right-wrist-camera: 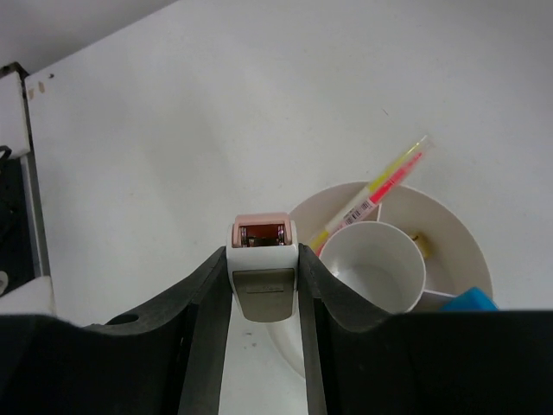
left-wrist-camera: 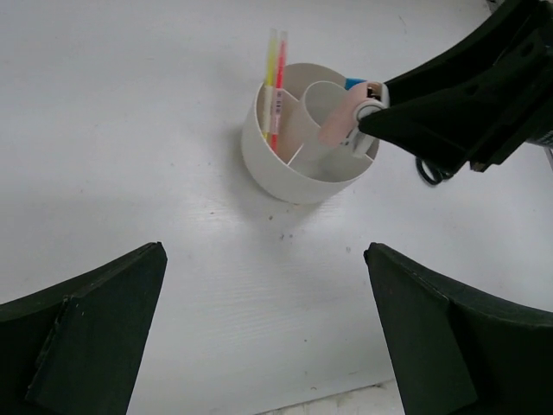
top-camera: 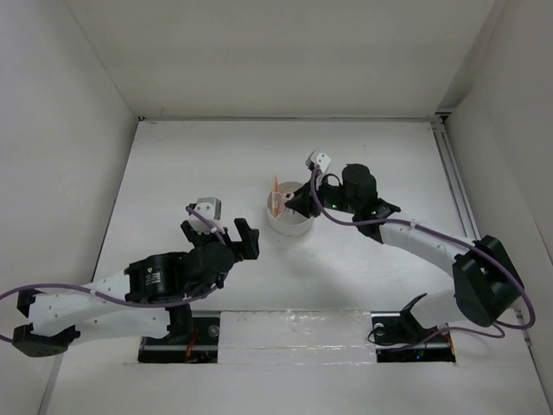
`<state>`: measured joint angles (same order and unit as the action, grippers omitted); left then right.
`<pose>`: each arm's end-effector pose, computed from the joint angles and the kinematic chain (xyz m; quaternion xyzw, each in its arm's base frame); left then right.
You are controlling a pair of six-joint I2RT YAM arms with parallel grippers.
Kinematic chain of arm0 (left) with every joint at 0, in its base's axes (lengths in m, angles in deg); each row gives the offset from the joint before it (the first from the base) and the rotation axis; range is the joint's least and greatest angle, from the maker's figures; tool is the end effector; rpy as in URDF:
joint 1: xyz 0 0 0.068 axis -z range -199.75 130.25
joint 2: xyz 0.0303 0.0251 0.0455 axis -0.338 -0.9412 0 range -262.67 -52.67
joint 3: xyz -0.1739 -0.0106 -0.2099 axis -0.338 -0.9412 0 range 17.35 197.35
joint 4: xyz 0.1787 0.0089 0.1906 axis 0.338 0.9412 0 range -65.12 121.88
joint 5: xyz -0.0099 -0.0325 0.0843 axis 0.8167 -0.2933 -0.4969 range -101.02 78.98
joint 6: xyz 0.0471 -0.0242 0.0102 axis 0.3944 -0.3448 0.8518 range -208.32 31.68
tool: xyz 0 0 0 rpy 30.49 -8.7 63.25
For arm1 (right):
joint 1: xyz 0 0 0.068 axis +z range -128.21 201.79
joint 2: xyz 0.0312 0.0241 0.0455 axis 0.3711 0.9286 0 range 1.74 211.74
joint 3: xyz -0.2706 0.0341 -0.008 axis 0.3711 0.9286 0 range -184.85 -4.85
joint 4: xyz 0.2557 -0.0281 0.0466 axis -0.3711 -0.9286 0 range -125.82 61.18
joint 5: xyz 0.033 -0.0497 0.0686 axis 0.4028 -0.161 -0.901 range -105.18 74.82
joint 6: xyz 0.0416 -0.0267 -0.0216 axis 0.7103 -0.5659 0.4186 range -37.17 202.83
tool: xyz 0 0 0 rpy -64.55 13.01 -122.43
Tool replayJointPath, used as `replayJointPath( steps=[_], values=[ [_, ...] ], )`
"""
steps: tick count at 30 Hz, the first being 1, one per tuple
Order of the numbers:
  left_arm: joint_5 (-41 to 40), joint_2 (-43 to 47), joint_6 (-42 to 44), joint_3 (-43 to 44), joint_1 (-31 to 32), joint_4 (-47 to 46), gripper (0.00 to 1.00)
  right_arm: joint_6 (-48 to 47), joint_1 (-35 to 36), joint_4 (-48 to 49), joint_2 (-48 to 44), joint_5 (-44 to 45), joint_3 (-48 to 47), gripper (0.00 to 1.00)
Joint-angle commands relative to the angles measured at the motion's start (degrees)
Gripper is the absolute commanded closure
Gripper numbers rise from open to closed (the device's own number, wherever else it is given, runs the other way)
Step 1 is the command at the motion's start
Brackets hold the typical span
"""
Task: Sort the stationery into containers
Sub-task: Place the stapler in the storage box.
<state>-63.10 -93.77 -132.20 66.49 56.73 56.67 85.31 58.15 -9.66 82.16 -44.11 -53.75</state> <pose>0.0607 -0.1325 0.3421 -0.0190 0.7896 -0.2432 0.5631 0.2466 0.2031 0.2744 -0.3696 0.6761 0.3853 0.5078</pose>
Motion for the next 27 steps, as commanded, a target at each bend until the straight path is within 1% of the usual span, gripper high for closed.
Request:
replayJointPath(
  steps=[1, 5, 7, 15, 27],
  values=[
    [-2.9, 2.6, -7.1, 1.8, 0.2, 9.4, 0.00, -3.8, -1.3, 1.8, -0.5, -5.3, -0.6, 1.00],
    [-2.2, 5.7, -5.7, 1.1, 0.2, 8.0, 0.00, -5.1, -1.8, -0.8, 0.7, -8.2, -1.3, 1.00],
    [-1.7, 6.4, -5.1, 0.6, 0.2, 7.1, 0.00, -5.7, -1.8, -1.4, 1.2, -8.2, -1.8, 1.00],
    [-0.7, 6.4, -3.3, 0.1, 0.2, 5.3, 0.00, -8.1, -2.3, -2.5, 3.0, -6.9, -1.3, 1.00],
    [1.1, 4.8, -0.5, -1.5, 0.2, 1.5, 0.00, -8.6, -3.4, -2.5, 4.0, -5.0, -1.3, 1.00]
  ],
)
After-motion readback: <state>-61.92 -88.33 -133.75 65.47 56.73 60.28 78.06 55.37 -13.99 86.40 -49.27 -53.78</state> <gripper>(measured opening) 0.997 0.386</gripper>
